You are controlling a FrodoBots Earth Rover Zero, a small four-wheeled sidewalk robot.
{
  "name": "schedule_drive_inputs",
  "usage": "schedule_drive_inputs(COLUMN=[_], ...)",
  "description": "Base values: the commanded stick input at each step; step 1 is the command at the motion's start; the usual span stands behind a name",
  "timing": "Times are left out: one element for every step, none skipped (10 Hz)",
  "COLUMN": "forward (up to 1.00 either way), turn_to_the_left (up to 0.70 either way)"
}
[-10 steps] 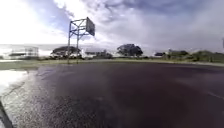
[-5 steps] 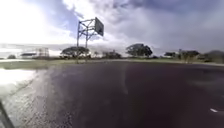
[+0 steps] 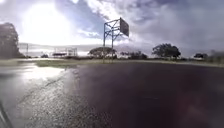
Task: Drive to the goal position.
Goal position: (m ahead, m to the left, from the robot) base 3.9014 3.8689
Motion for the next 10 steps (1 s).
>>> schedule_drive_inputs(forward=[0.70, 0.70, 0.70, 0.70, 0.70, 0.70, 0.70, 0.70, 0.70, 0.70], turn_to_the_left=[0.35, 0.35, 0.35, 0.35, 0.35, 0.35, 0.35, 0.35, 0.35, 0.35])
